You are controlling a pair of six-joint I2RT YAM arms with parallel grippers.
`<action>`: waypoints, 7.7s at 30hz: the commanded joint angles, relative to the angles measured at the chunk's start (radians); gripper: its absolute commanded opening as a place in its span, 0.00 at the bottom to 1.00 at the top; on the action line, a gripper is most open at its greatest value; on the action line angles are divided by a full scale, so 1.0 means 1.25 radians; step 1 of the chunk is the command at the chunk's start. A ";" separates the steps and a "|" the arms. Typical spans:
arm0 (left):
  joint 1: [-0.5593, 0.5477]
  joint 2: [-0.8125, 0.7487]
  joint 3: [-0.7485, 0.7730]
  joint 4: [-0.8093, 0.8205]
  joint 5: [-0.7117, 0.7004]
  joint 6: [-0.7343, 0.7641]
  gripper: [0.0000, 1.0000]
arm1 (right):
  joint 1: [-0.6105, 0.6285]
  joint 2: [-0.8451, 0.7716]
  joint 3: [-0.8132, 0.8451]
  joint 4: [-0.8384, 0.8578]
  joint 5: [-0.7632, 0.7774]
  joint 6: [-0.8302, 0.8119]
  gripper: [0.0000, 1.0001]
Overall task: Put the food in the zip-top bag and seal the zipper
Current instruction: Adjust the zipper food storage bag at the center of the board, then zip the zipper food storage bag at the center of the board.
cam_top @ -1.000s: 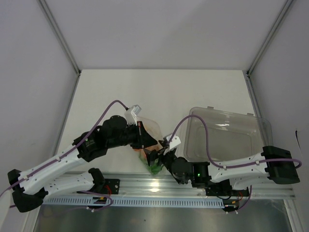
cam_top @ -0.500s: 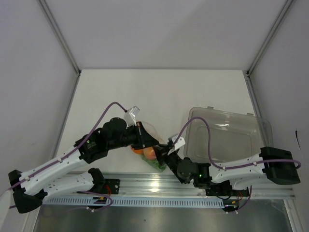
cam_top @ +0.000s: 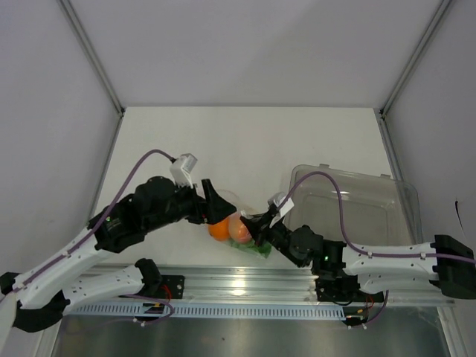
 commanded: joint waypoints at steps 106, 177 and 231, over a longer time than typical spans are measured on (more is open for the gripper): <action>-0.023 -0.005 -0.135 0.383 0.391 0.422 0.71 | -0.247 -0.138 0.172 -0.437 -0.867 0.052 0.00; -0.058 0.004 -0.120 0.330 0.322 0.422 0.41 | -0.186 -0.175 0.143 -0.373 -0.662 0.127 0.00; -0.058 -0.022 -0.159 0.313 0.295 0.411 0.01 | -0.177 -0.216 0.098 -0.302 -0.617 0.165 0.00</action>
